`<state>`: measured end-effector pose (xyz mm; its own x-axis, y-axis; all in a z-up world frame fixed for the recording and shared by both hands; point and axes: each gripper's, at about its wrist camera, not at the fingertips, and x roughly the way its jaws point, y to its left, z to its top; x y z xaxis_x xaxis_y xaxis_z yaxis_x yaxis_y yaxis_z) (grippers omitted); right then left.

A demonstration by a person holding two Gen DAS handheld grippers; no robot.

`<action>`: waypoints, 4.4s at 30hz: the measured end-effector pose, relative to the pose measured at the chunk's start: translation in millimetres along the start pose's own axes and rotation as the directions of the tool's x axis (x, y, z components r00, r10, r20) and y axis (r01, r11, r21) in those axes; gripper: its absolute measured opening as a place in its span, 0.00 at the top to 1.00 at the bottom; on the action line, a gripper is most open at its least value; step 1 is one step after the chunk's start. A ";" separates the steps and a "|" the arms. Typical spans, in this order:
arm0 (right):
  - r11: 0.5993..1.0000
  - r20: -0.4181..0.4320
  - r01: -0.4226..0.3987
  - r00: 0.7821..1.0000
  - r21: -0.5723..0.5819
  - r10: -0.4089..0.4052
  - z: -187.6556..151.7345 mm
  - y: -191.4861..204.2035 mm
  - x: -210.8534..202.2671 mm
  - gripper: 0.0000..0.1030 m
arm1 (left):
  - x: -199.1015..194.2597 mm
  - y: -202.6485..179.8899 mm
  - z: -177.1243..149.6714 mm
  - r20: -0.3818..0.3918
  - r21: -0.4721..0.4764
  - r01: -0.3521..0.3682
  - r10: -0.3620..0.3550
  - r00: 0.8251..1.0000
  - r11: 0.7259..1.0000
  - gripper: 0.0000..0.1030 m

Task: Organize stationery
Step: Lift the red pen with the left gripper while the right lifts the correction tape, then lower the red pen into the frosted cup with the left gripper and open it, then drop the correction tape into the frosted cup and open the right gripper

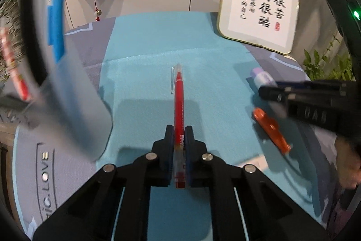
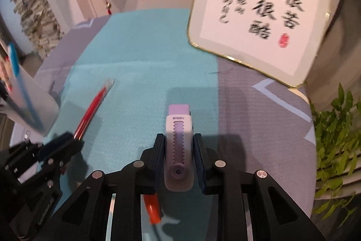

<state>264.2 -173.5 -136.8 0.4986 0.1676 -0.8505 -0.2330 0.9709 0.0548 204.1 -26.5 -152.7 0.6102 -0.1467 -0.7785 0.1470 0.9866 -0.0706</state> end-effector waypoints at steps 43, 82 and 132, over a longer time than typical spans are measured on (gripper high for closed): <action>0.992 -0.120 -0.039 0.992 -0.122 0.024 -135.2 27.2 -62.1 0.75 | -36.6 4.0 -54.4 -0.075 0.086 0.000 0.006 0.997 0.996 0.88; 0.974 0.161 -0.058 0.982 -0.217 0.094 -65.9 105.2 -140.6 0.75 | -193.9 55.1 -27.7 0.340 -0.023 0.004 0.004 0.941 1.000 0.88; 0.954 0.211 -0.212 0.943 -0.211 0.256 68.7 197.2 -101.1 0.75 | -144.6 123.4 37.2 0.303 -0.118 0.013 0.023 0.953 0.993 0.88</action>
<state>225.2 12.7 -4.1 0.5872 0.4427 -0.6777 -0.5042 0.8550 0.1216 163.0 113.8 -25.7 0.8207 -0.1385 -0.5544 0.0623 0.9861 -0.1541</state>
